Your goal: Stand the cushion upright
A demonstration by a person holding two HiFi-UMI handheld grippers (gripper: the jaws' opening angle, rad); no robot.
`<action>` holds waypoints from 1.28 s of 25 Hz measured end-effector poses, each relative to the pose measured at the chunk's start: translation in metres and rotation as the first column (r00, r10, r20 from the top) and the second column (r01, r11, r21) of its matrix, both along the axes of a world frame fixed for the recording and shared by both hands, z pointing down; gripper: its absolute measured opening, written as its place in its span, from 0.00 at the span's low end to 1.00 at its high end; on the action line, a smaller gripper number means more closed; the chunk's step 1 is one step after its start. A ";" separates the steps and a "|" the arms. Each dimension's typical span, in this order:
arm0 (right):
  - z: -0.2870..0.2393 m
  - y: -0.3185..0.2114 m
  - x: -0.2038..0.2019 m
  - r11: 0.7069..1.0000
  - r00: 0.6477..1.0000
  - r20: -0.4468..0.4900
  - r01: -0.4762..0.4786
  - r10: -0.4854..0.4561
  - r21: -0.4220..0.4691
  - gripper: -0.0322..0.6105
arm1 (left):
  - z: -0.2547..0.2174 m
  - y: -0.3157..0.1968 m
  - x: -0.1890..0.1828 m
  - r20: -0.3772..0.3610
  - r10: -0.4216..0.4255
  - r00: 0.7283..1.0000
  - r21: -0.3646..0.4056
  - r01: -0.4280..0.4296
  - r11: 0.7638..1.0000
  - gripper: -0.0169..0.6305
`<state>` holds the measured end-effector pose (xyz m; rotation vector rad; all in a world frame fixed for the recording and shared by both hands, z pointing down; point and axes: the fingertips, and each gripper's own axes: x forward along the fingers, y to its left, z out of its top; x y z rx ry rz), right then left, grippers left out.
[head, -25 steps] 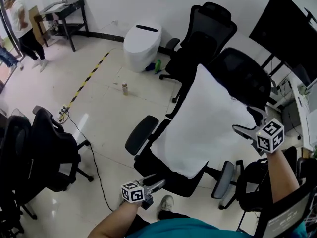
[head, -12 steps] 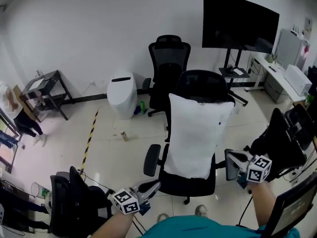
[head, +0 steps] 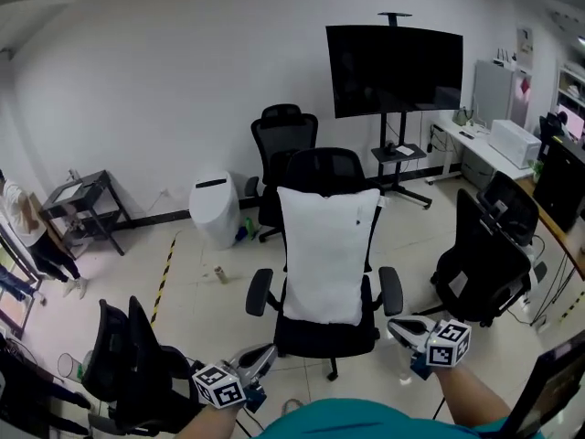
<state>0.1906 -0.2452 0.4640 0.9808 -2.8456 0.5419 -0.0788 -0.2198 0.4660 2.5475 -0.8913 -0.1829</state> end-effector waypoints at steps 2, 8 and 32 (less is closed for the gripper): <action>0.007 0.034 0.009 0.999 0.999 -0.022 0.040 -0.040 -0.002 0.05 | 0.001 0.038 0.024 -0.017 -0.024 1.000 -0.012 0.024 1.000 0.04; 0.004 0.132 0.032 0.990 0.990 -0.026 0.141 -0.141 -0.008 0.05 | -0.006 0.150 0.074 -0.063 -0.080 0.995 -0.032 0.078 0.996 0.04; 0.004 0.481 -0.044 0.997 0.998 0.047 0.051 -0.048 -0.051 0.05 | 0.002 0.487 -0.022 -0.040 -0.014 0.999 0.008 0.014 1.000 0.04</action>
